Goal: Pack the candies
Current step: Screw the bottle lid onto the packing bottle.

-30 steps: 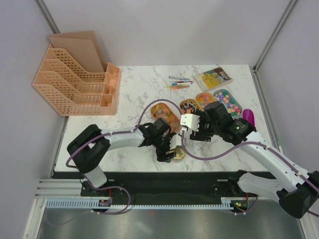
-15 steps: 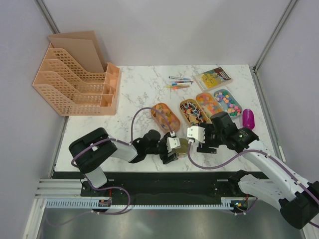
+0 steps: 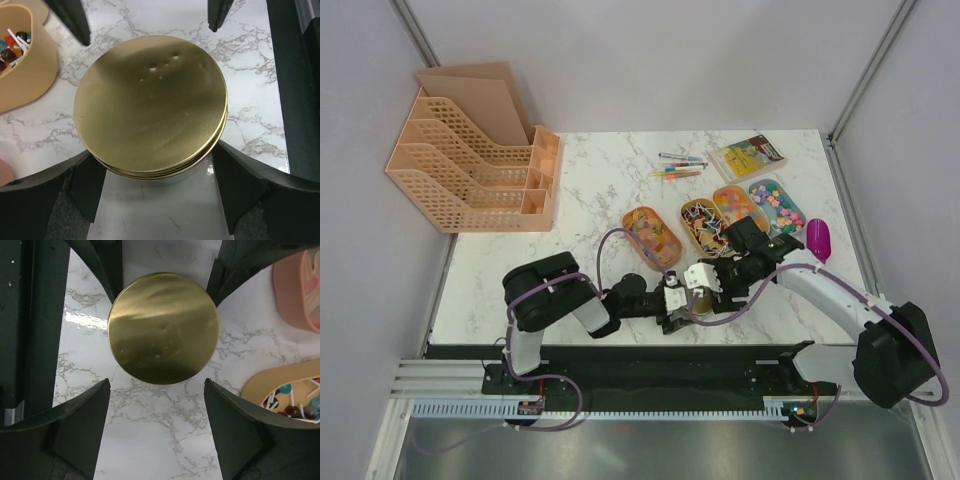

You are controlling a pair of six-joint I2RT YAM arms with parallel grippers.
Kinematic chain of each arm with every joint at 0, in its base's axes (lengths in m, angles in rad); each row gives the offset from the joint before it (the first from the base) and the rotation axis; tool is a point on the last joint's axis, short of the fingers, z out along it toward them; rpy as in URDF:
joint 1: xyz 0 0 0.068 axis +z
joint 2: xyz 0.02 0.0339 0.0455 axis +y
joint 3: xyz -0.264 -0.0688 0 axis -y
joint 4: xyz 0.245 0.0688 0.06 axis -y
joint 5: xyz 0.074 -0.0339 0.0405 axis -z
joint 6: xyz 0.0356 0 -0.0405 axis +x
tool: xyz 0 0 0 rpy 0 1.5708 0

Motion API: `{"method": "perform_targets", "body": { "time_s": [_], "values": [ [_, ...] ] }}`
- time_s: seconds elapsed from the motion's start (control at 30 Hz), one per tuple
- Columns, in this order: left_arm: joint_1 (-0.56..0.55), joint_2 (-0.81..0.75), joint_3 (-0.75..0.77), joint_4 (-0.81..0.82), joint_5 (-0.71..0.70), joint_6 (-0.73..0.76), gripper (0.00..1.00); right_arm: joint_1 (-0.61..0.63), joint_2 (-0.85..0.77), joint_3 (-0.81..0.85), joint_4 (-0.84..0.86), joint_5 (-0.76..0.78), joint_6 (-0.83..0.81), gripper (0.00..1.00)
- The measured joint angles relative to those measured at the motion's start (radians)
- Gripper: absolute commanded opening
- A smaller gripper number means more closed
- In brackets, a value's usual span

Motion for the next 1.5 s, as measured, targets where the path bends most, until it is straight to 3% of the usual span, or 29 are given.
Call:
{"method": "perform_targets", "body": {
  "time_s": [0.23, 0.47, 0.93, 1.13, 1.27, 1.5],
  "values": [
    [-0.009, 0.018, 0.003, 0.036, -0.003, 0.001, 0.81, -0.004, 0.098, 0.138, -0.097, -0.084, -0.158, 0.84],
    [-0.010, 0.021, 0.003, 0.040, -0.002, 0.001, 0.75, -0.004, 0.178, 0.172, -0.169, -0.093, -0.257, 0.85],
    [-0.010, 0.026, 0.003, 0.048, -0.002, 0.001, 0.65, -0.004, 0.269, 0.220, -0.216, -0.090, -0.293, 0.92],
    [-0.010, 0.029, 0.003, 0.049, -0.002, 0.000, 0.48, -0.004, 0.269, 0.220, -0.215, -0.089, -0.292, 0.94],
    [-0.010, 0.030, 0.004, 0.050, -0.002, 0.000, 0.31, -0.003, 0.272, 0.220, -0.214, -0.079, -0.287, 0.94],
    [-0.011, 0.035, 0.016, 0.042, -0.002, -0.001, 0.21, -0.002, 0.274, 0.207, -0.205, -0.056, -0.262, 0.93]
  ]
}}
